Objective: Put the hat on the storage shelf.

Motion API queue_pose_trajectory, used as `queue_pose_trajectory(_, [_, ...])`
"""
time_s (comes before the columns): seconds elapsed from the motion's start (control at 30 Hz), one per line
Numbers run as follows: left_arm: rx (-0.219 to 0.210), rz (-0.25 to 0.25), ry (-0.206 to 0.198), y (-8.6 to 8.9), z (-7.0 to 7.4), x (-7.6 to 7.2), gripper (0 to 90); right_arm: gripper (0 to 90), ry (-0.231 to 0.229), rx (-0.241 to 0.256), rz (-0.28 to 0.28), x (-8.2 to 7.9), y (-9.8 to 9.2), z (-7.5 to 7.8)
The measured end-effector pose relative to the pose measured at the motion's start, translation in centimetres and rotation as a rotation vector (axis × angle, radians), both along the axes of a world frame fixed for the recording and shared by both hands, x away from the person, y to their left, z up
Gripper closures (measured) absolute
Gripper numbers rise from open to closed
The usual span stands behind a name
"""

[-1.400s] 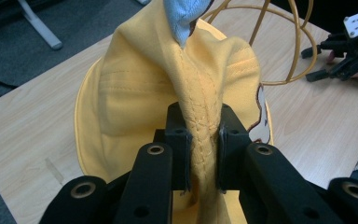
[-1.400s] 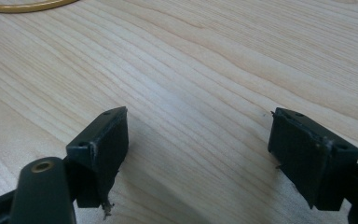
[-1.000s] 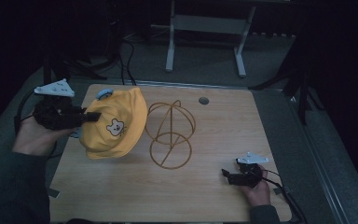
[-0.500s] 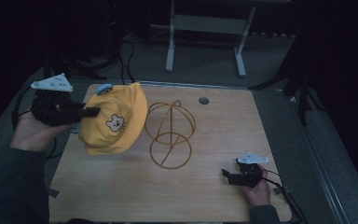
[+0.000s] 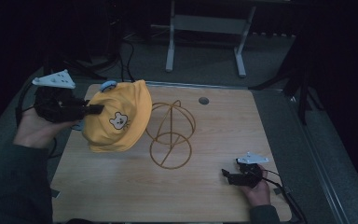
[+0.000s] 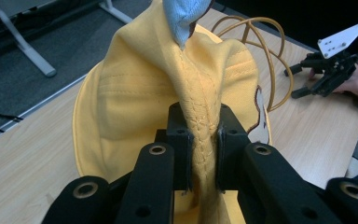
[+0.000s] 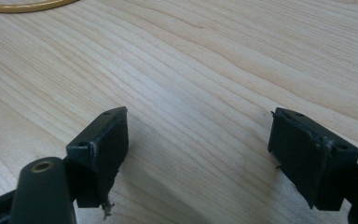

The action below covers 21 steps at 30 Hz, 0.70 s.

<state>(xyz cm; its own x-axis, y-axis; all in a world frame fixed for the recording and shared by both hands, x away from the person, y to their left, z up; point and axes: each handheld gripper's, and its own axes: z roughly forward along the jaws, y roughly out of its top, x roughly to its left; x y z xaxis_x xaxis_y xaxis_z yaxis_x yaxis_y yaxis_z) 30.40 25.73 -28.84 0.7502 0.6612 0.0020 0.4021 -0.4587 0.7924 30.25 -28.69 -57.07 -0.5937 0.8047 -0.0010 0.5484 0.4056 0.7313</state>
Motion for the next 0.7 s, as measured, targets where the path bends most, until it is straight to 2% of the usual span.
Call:
queue_pose_trajectory(0.27, [-0.019, -0.031, -0.002, -0.5, 0.6, 0.3, 79.5, 20.0, 0.000, 0.002, -0.001, 0.0, 0.0, 0.0])
queue_pose_trajectory(0.5, [0.000, -0.046, 0.011, -0.9, 1.1, 0.7, 79.4, 20.0, 0.000, 0.002, -0.001, 0.0, 0.0, 0.0])
queue_pose_trajectory(0.7, [-0.007, -0.056, 0.019, -1.3, 1.3, 1.1, 79.2, 20.1, 0.000, 0.000, 0.000, 0.0, 0.0, 0.0])
